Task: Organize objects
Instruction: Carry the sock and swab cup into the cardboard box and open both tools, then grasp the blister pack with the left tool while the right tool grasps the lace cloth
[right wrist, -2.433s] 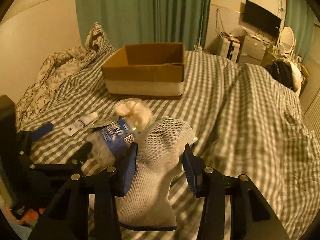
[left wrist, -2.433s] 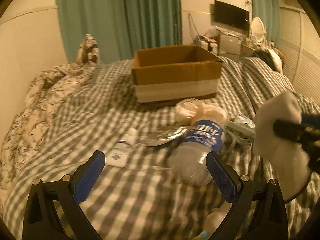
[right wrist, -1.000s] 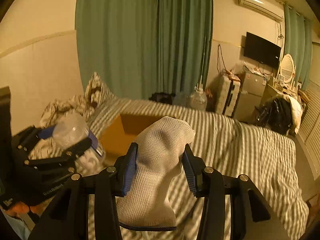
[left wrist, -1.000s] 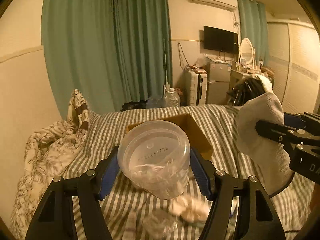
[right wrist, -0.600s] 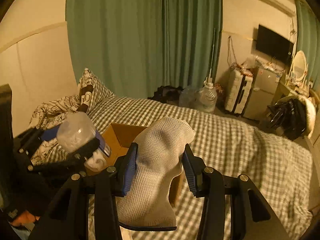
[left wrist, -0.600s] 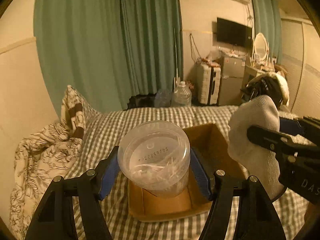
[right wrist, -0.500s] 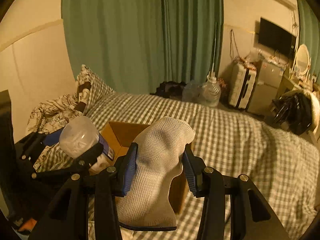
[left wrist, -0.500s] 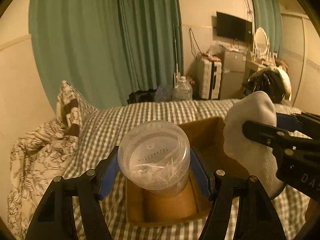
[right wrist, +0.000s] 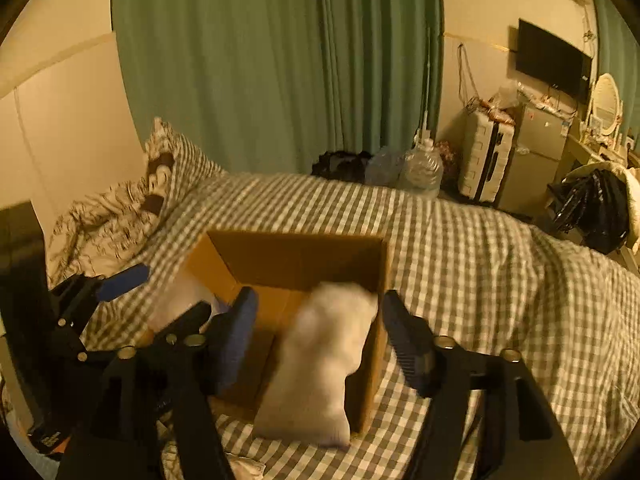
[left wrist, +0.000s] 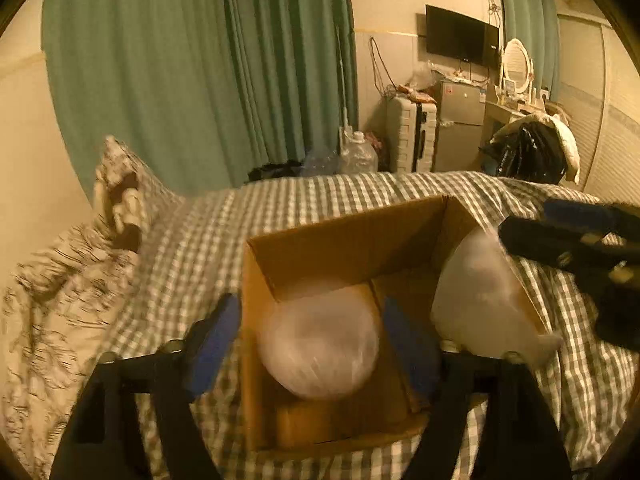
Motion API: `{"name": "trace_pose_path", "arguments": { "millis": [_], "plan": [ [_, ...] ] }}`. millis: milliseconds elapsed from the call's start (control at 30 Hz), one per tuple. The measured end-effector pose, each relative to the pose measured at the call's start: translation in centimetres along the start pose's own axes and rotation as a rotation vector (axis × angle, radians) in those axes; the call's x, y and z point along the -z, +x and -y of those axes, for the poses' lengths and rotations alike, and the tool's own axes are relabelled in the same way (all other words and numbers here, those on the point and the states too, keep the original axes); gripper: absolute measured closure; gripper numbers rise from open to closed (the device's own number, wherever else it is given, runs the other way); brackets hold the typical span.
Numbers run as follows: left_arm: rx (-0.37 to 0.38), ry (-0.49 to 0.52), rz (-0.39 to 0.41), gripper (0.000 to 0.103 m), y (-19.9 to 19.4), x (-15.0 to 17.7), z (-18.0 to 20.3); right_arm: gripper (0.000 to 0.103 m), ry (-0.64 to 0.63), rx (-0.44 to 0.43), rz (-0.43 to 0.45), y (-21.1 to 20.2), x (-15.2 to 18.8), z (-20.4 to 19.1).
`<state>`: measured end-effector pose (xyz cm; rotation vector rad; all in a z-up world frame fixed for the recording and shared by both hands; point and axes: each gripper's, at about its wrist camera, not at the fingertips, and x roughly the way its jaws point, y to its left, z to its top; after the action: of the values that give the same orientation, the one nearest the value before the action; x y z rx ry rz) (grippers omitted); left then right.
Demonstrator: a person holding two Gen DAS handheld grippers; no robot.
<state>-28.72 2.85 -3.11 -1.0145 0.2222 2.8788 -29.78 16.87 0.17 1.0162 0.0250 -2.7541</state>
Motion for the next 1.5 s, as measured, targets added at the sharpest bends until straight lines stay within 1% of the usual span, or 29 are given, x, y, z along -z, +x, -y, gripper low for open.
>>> {"name": "trace_pose_path", "arguments": {
  "millis": [33, 67, 200, 300, 433, 600, 767, 900, 1067, 1200, 1333, 1500],
  "plan": [
    [-0.012, 0.006, 0.016, 0.011, -0.6, -0.1, 0.0, 0.032, -0.001, 0.006, 0.017, -1.1, -0.3, 0.0],
    [-0.022, 0.011, 0.033, 0.01, -1.4, -0.2, -0.1, 0.032, -0.004, 0.01, 0.029, -2.1, -0.5, -0.1],
    [-0.018, 0.007, 0.072, 0.009, -4.7, -0.8, -0.7, 0.029, -0.027, 0.032, 0.062, -5.6, -0.9, -0.5],
    [-0.009, -0.003, 0.1, 0.009, -7.3, -1.2, -1.1, 0.027, -0.055, 0.056, 0.097, -9.1, -0.9, -1.2],
    [0.001, -0.036, 0.132, 0.009, -10.9, -1.3, -2.0, 0.025, -0.083, 0.059, 0.141, -13.1, -0.7, -2.2],
    [-0.006, -0.059, 0.143, 0.009, -14.1, -0.5, -3.0, 0.024, -0.109, 0.046, 0.165, -17.0, 0.4, -3.2],
    [-0.032, -0.056, 0.133, 0.009, -16.1, 1.7, -3.3, 0.024, -0.12, 0.041, 0.167, -19.0, 2.6, -3.6],
    [-0.047, -0.067, 0.106, 0.009, -16.5, 4.1, -3.3, 0.024, -0.128, 0.044, 0.136, -18.8, 5.0, -3.7],
    [-0.059, -0.087, 0.057, 0.009, -15.3, 7.4, -3.0, 0.024, -0.126, 0.064, 0.059, -16.3, 9.0, -3.3],
    [-0.055, -0.098, -0.009, 0.009, -12.9, 10.1, -2.2, 0.024, -0.101, 0.052, -0.026, -12.8, 12.2, -2.7],
    [-0.034, -0.1, -0.093, 0.009, -10.2, 13.0, -0.8, 0.024, -0.079, 0.064, -0.093, -9.6, 14.9, -2.2],
    [-0.029, -0.054, -0.174, 0.009, -7.0, 15.8, 1.4, 0.024, -0.076, 0.061, -0.161, -6.9, 17.0, -2.2]
  ]
}}
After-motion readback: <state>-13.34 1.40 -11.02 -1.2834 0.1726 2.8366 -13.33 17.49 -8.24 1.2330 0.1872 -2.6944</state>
